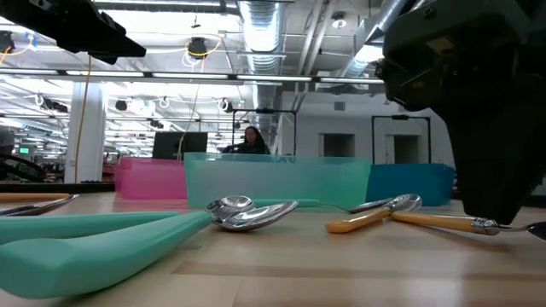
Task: Sort silverware by color (type)
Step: Put the bottom orange spoon into the red bin
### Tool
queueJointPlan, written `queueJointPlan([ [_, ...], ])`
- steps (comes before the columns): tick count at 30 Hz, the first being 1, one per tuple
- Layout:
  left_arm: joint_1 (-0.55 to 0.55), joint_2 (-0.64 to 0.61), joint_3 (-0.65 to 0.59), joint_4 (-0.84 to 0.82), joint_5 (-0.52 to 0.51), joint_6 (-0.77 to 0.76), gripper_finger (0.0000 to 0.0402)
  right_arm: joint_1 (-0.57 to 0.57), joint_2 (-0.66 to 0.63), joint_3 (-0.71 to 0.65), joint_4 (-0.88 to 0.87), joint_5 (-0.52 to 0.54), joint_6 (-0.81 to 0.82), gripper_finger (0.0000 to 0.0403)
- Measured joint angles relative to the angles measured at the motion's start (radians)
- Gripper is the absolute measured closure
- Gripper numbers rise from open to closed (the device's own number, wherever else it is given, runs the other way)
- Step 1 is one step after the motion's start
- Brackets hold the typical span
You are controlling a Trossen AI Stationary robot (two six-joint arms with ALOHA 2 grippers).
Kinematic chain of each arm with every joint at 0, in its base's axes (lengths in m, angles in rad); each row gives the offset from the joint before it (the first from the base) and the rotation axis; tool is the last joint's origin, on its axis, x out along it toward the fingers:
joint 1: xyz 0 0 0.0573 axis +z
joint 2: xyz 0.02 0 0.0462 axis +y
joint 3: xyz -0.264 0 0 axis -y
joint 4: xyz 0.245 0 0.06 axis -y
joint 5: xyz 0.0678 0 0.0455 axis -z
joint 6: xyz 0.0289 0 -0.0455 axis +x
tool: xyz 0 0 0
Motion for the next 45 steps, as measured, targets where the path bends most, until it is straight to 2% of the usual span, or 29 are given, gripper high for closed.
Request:
queueJointPlan([
  [10, 0.000, 0.000, 0.000, -0.002, 0.000, 0.000, 0.0401, 0.000, 0.054, 0.004, 0.070, -0.013, -0.009, 0.0242],
  [15, 0.000, 0.001, 0.000, -0.002, -0.001, 0.000, 0.0401, 0.000, 0.069, 0.020, 0.026, -0.021, -0.005, 0.0247],
  [20, 0.000, 0.002, 0.000, 0.000, -0.002, 0.000, 0.0401, -0.003, 0.076, 0.045, -0.045, -0.021, -0.005, 0.0285],
  [27, 0.000, 0.002, 0.000, -0.001, -0.002, 0.000, 0.0401, -0.016, 0.076, 0.045, -0.057, -0.033, -0.002, 0.0344],
  [34, 0.000, 0.002, 0.000, -0.001, -0.003, 0.000, 0.0401, -0.022, 0.080, 0.064, -0.071, -0.027, -0.014, 0.0345],
  [45, 0.000, 0.002, 0.000, -0.001, -0.003, 0.000, 0.0401, -0.030, 0.084, 0.209, -0.188, 0.041, -0.134, 0.0343],
])
